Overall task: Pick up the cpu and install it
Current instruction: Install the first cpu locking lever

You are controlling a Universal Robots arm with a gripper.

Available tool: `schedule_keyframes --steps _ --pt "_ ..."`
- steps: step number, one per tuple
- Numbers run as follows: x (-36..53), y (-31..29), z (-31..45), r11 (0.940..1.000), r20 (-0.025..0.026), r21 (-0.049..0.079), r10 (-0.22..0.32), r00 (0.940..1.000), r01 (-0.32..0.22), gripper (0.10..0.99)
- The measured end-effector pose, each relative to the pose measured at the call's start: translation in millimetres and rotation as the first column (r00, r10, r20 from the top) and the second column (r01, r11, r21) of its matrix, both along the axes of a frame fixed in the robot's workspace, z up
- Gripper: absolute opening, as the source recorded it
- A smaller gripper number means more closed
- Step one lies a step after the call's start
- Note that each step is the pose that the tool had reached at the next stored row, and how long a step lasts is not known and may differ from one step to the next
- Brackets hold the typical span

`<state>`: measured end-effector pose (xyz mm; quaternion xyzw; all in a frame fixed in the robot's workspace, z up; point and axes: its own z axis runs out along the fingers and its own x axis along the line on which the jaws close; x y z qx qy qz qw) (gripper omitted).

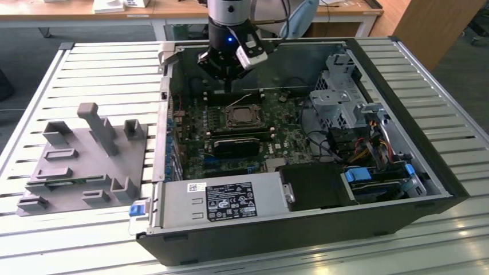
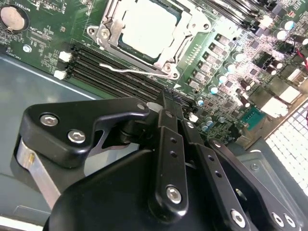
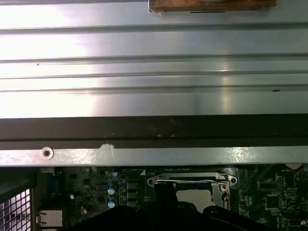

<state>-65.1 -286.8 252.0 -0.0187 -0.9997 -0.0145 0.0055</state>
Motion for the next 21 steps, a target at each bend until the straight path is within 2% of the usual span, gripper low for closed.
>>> schedule_keyframes --steps 1,2,5,15,21 --pt "0.2 0.0 -0.4 1.0 -0.0003 0.003 0.0 1.0 0.0 0.106" --pt "0.4 0.0 -0.9 0.9999 -0.0003 0.012 0.0 1.0 0.0 0.106" --pt "0.7 -0.2 -2.3 0.9986 0.0 0.053 0.0 1.0 0.0 0.106" --pt "7.9 -0.2 -10.0 0.9986 -0.0001 0.054 0.0 1.0 0.0 0.106" --pt "10.8 -0.2 -15.9 0.9988 0.0 0.049 0.0 1.0 0.0 0.106"
